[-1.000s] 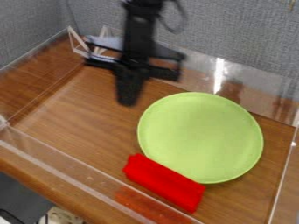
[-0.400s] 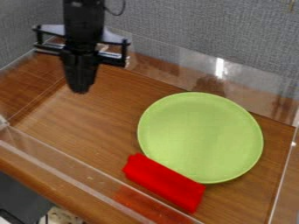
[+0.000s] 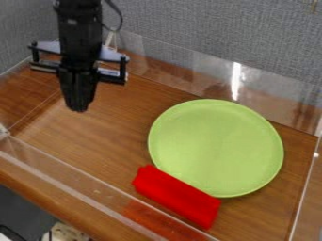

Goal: Put the red object on the right side

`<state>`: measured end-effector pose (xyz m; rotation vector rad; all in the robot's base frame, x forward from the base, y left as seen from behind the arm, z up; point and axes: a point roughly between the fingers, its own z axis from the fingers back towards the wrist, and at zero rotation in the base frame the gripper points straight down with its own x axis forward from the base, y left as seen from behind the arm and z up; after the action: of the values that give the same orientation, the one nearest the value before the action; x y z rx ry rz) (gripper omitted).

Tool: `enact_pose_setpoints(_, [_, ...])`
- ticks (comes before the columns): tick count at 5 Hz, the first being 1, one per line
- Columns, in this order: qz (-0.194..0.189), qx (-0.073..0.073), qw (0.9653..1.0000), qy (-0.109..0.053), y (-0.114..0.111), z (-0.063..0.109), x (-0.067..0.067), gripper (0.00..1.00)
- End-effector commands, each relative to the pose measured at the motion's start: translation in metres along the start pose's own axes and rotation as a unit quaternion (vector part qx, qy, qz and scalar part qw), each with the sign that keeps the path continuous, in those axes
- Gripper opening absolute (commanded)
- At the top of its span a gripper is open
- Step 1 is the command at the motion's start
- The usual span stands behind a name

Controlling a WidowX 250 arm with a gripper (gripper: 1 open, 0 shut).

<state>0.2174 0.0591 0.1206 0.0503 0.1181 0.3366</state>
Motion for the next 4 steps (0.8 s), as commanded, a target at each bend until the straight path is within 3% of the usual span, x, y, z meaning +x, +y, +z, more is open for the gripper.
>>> enact_pose_setpoints(1, [0.008, -0.001, 0.9999, -0.008, 0.006, -0.006, 0.005, 1.00])
enact_pose_setpoints(2, [0.002, 0.000, 1.0000, -0.004, 0.007, -0.020, -0.002, 0.00])
enact_pose_setpoints(4, [-0.025, -0.001, 0.9997, 0.004, -0.006, -0.039, -0.001, 0.00])
